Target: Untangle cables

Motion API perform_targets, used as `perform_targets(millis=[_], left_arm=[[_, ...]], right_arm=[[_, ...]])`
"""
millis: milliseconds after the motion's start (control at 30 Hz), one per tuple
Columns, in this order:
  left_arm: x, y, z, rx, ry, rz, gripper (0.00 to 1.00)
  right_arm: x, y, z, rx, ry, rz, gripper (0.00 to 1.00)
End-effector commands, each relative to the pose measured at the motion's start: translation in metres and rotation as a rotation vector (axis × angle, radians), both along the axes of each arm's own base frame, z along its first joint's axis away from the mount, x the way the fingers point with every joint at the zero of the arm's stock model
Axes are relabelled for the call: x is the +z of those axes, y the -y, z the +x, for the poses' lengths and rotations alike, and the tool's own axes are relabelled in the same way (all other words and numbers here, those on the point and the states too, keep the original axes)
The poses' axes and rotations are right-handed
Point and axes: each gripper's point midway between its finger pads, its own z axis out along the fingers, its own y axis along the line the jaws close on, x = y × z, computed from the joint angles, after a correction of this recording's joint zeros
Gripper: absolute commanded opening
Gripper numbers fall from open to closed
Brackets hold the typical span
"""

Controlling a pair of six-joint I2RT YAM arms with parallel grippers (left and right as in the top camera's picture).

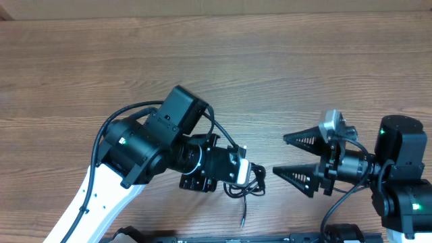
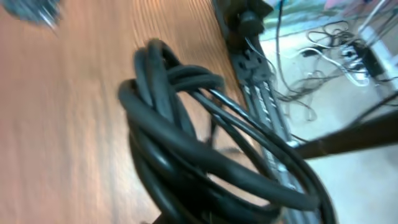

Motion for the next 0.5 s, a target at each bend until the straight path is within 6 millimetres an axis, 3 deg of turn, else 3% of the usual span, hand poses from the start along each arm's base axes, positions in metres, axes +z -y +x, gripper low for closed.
perform_targets(millis=[0, 200, 300, 467], left_arm=[[0.024, 0.014, -0.001, -0.111, 0.104, -0.130, 0.04], [0.040, 0.029, 0.008, -0.138, 0.161, -0.226, 0.07], [0.038, 0.033, 0.013, -0.138, 0.165, -0.229, 0.07], [0.037, 0.042, 0.020, -0.115, 0.126, -0.245, 0.04]], right_arm=[[0.021, -0.006, -0.019, 0.114, 0.077, 0.076, 0.80], [0.023, -0.007, -0.022, 0.133, 0.074, 0.093, 0.74], [0.023, -0.007, -0.022, 0.132, 0.070, 0.093, 0.59], [0.023, -0.007, -0.022, 0.131, 0.071, 0.093, 0.58]])
